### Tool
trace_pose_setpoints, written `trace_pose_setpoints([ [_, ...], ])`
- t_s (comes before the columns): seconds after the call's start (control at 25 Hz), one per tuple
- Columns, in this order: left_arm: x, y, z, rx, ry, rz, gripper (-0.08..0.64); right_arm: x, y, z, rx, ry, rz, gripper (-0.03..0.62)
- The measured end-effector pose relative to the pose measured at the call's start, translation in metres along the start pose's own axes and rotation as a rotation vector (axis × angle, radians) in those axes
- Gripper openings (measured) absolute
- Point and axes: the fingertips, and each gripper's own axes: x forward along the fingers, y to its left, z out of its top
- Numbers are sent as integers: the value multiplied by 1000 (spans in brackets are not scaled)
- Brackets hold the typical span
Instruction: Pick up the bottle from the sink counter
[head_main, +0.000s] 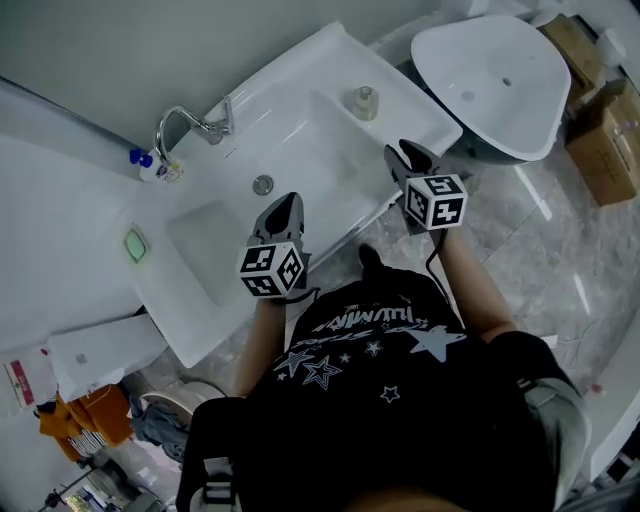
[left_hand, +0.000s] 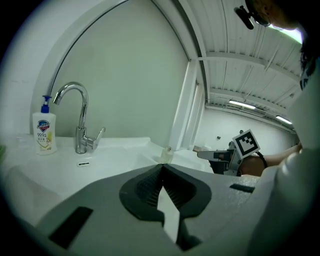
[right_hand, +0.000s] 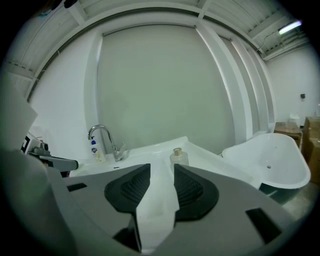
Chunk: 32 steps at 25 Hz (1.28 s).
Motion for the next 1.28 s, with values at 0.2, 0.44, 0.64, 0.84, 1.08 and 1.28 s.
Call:
trace_pose_setpoints([
  [0.2, 27, 6, 8, -14, -5, 51, 8, 37, -21, 7, 3, 8, 57, 244],
  [0.44, 49, 22, 20, -34, -12, 122, 8, 87, -37, 15, -41, 9, 57, 312],
  [0.64, 62, 38, 21, -57, -9, 178, 8, 127, -49, 0, -94, 81, 54, 331],
  [0.84, 75, 44, 14, -78, 14, 210, 8, 157, -61, -18, -118, 156, 55, 331],
  [1.08, 80, 45, 6, -94, 39, 238, 8, 178, -64, -25, -145, 167, 67, 331],
  [1.28, 76, 49, 0, -112, 52, 261, 8, 192, -62, -26, -168, 173, 74, 331],
])
